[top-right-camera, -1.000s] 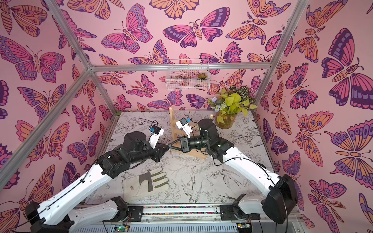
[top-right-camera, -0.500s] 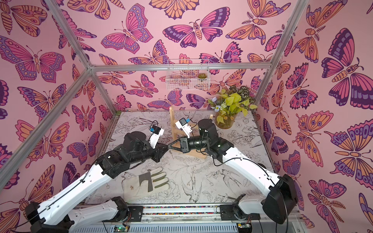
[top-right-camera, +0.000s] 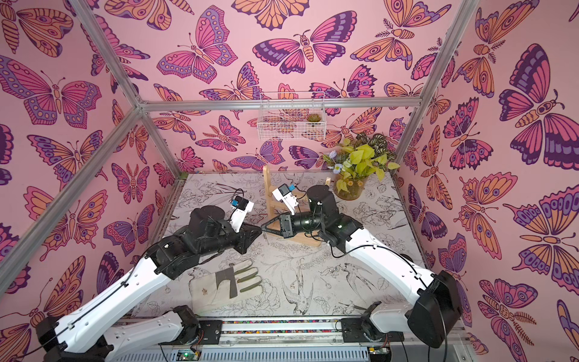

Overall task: Hang the necklace on the jewelry display stand
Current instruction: Adjust the necklace.

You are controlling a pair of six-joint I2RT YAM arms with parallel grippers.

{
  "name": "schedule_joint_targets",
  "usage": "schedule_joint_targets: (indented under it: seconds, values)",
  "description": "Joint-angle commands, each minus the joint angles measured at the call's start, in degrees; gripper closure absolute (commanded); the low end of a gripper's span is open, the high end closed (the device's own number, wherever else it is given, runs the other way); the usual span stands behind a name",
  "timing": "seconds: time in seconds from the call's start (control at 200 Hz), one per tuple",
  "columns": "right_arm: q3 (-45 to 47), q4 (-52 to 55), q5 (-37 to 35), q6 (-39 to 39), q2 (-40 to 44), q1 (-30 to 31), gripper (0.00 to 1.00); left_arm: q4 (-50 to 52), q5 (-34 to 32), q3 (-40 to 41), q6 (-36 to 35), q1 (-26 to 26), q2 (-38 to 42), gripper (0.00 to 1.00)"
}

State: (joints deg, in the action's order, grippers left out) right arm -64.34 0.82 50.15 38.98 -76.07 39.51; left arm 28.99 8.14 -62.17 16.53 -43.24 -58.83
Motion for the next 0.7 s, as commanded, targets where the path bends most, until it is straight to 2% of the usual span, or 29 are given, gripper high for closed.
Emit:
schedule_joint_targets:
  seconds: [0.0,0.696]
  values:
    - [-1.6,-1.5,0.0,0.1,0.0,0.0,1.0,1.1,0.6,0.6,-1.0,-0.4,0.7,0.85]
    - [-1.1,-5.0,1.6,3.0,-0.1,0.7,1.0,-1.3,-1.8,0.0,-1.0,-0.4,-0.2,0.87]
